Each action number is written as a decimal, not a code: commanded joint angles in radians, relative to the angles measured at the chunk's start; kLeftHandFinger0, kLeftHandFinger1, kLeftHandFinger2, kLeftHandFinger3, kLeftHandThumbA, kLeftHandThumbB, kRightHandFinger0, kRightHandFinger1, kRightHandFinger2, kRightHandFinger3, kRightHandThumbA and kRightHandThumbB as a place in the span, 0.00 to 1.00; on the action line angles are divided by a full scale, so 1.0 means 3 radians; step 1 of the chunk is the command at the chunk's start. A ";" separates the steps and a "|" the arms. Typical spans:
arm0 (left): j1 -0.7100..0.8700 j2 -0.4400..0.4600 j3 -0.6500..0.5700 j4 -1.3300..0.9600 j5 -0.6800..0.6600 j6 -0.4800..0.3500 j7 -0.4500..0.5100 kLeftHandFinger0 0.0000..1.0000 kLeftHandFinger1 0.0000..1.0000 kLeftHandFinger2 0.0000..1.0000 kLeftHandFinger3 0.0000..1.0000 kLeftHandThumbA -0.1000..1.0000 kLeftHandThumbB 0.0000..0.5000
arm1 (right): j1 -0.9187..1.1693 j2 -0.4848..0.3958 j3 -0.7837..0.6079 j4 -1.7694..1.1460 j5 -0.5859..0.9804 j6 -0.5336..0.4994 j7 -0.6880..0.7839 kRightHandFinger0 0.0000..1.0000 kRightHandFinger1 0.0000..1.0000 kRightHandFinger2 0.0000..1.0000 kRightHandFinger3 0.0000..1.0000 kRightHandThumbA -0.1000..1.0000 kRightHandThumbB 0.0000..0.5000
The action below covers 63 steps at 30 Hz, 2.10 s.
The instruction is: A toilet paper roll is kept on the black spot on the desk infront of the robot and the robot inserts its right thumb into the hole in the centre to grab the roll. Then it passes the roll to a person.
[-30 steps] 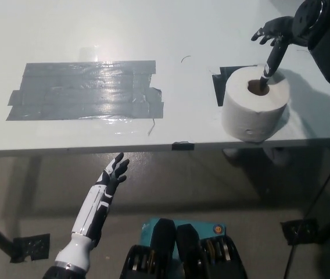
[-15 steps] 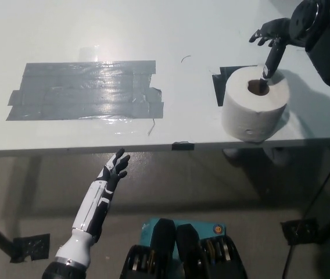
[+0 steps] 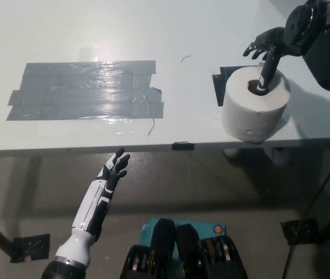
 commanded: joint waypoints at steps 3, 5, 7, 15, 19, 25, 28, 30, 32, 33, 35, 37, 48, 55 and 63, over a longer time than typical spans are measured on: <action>-0.0093 0.0027 0.0005 -0.0089 0.0000 0.0012 -0.0041 1.00 1.00 1.00 1.00 1.00 0.49 | -0.0195 -0.0012 0.0000 0.0000 -0.0031 -0.0069 0.0084 1.00 1.00 1.00 1.00 1.00 0.98; -0.0096 0.0027 0.0006 -0.0084 -0.0008 0.0006 -0.0043 1.00 1.00 1.00 1.00 1.00 0.48 | -0.0187 -0.0014 0.0015 -0.0005 -0.0049 -0.0077 0.0077 1.00 1.00 1.00 1.00 1.00 0.96; -0.0095 0.0030 0.0002 -0.0090 0.0001 0.0011 -0.0044 1.00 1.00 1.00 1.00 1.00 0.49 | -0.0181 -0.0009 0.0060 0.0015 -0.0093 -0.0086 0.0085 1.00 1.00 1.00 1.00 1.00 0.93; -0.0099 0.0027 0.0008 -0.0082 0.0003 0.0020 -0.0033 1.00 1.00 1.00 1.00 1.00 0.50 | -0.0081 0.0007 0.0120 0.0066 -0.0132 -0.0224 -0.0122 1.00 1.00 1.00 1.00 1.00 0.91; -0.0112 0.0038 0.0005 -0.0085 -0.0005 0.0016 -0.0048 1.00 1.00 1.00 1.00 1.00 0.48 | 0.0010 0.0040 0.0038 0.0098 -0.0084 -0.0175 -0.0343 1.00 1.00 1.00 1.00 1.00 0.84; -0.0124 0.0031 0.0004 -0.0100 -0.0018 0.0044 -0.0053 1.00 1.00 1.00 1.00 1.00 0.51 | 0.0170 0.0105 0.0059 0.0084 -0.0159 -0.0062 -0.0808 1.00 1.00 1.00 1.00 0.89 0.90; -0.0132 0.0036 0.0002 -0.0092 -0.0009 0.0027 -0.0051 1.00 1.00 1.00 1.00 1.00 0.48 | 0.0227 0.0128 -0.0142 0.0122 0.0029 -0.0013 -0.0947 1.00 1.00 1.00 1.00 0.76 0.84; -0.0133 0.0036 0.0000 -0.0099 -0.0003 0.0033 -0.0049 1.00 1.00 1.00 1.00 1.00 0.48 | 0.0249 0.0142 -0.0219 0.0141 0.0044 0.0003 -0.1051 1.00 1.00 1.00 1.00 0.72 0.83; -0.0145 0.0039 -0.0003 -0.0095 -0.0003 0.0025 -0.0054 1.00 1.00 1.00 1.00 1.00 0.48 | 0.0304 0.0167 -0.0390 0.0144 0.0135 0.0070 -0.1339 0.77 0.75 0.91 1.00 0.49 0.76; -0.0149 0.0037 -0.0003 -0.0098 -0.0007 0.0030 -0.0056 1.00 1.00 1.00 1.00 1.00 0.49 | 0.0345 0.0171 -0.0369 0.0120 0.0077 0.0011 -0.1479 0.30 0.45 0.65 1.00 0.23 0.64; -0.0147 0.0037 -0.0003 -0.0104 -0.0009 0.0049 -0.0058 1.00 1.00 1.00 1.00 1.00 0.52 | 0.0423 0.0172 -0.0368 0.0096 0.0022 -0.0099 -0.1673 0.44 0.66 0.72 0.74 0.01 0.38; -0.0153 0.0041 0.0002 -0.0109 -0.0004 0.0058 -0.0055 1.00 1.00 1.00 1.00 1.00 0.53 | 0.0445 0.0170 -0.0402 0.0106 0.0050 -0.0153 -0.1730 0.37 0.55 0.61 0.57 0.00 0.30; -0.0199 0.0056 0.0020 -0.0104 -0.0004 0.0066 -0.0048 1.00 1.00 1.00 1.00 1.00 0.49 | 0.0554 0.0034 -0.2011 0.0084 0.1305 -0.0125 -0.1715 0.00 0.47 0.89 1.00 0.00 0.43; -0.0177 0.0063 0.0033 -0.0089 -0.0009 0.0049 -0.0039 1.00 1.00 1.00 1.00 1.00 0.49 | 0.0762 -0.0026 -0.3635 0.0124 0.2564 0.0071 -0.1327 0.00 0.27 0.64 0.79 0.00 0.38; -0.0160 0.0059 0.0040 -0.0059 -0.0035 -0.0004 -0.0037 1.00 1.00 1.00 1.00 1.00 0.47 | 0.0963 0.0021 -0.4613 0.0091 0.3131 0.0340 -0.1189 0.00 0.11 0.64 1.00 0.00 0.30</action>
